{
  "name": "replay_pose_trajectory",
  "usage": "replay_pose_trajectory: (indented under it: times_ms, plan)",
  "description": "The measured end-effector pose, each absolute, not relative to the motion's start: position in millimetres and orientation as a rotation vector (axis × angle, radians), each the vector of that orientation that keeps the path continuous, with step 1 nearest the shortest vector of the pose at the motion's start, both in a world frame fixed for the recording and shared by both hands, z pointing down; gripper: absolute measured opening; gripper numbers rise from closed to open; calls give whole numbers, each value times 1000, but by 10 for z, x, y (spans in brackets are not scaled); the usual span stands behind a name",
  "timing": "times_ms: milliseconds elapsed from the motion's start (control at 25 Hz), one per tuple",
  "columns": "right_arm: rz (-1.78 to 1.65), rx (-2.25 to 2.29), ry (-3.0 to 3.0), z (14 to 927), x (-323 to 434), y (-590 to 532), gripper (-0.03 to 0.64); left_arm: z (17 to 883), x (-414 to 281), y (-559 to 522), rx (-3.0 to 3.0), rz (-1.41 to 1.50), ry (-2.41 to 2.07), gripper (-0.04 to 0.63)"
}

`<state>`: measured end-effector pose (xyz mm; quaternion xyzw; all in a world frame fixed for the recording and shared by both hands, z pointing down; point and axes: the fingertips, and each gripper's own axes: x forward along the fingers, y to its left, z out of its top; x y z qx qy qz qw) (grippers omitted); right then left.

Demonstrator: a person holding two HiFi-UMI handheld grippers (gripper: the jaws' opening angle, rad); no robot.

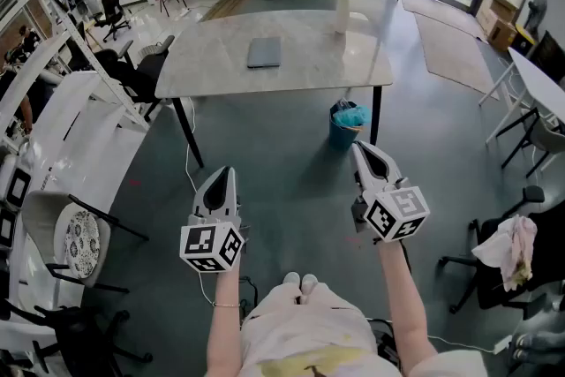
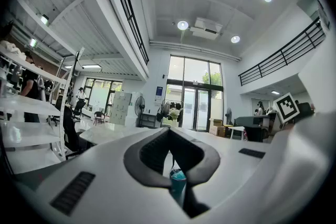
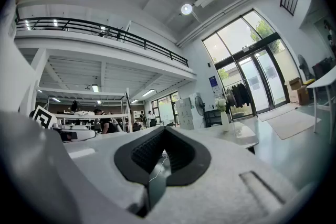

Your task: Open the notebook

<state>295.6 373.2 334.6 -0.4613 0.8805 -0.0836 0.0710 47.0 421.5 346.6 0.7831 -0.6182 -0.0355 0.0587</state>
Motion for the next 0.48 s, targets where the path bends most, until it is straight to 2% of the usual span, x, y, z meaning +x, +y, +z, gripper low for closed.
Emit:
replay_pose_trajectory:
  times_ms: [480]
  plan:
    - [-215,-1377,2672,3368,2999,3706,5,3473,569,4177,2375,-102,-1870,0]
